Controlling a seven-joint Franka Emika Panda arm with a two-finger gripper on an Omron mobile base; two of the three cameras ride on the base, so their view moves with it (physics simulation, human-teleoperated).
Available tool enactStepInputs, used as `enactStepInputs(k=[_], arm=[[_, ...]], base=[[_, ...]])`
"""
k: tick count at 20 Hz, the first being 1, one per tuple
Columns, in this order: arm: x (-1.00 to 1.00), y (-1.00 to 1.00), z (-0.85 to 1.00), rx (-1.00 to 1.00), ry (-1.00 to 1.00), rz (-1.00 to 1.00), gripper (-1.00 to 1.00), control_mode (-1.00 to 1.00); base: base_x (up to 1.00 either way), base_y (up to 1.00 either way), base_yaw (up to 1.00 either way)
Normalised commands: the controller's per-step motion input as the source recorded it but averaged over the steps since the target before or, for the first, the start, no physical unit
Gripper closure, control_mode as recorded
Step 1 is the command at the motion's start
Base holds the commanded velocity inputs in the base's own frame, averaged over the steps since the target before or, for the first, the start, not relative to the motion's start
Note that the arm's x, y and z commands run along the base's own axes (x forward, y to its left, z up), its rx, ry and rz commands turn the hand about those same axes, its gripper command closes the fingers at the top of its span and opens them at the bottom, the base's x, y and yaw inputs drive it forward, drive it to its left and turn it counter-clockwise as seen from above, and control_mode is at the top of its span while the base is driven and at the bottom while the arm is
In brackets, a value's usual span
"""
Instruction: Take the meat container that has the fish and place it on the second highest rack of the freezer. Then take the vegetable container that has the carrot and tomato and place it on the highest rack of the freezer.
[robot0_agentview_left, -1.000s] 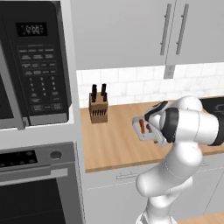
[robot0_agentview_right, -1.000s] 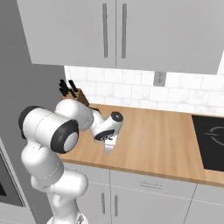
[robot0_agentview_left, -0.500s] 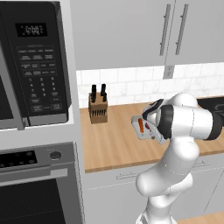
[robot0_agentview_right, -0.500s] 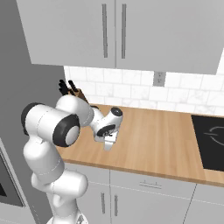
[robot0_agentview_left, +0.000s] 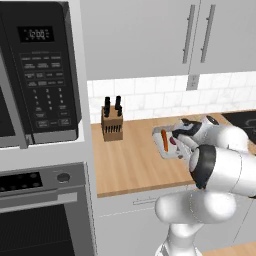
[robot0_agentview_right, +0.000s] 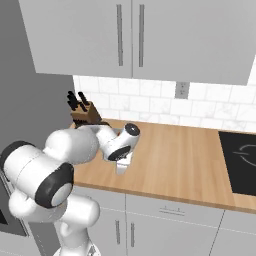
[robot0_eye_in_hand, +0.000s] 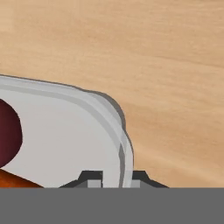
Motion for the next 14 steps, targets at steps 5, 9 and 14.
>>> enactStepInputs(k=[5,9,14], arm=[[-0.65,0.18,0.89,0.00,-0.06,0.00,1.00,-1.00],[-0.71,0.19,0.95,0.00,0.00,0.00,1.00,-1.00],[-0.82,0.12,0.78,0.00,0.00,0.00,1.00,-1.00]], base=[[0.00,0.00,0.00],[0.00,0.00,0.00],[0.00,0.00,0.00]])
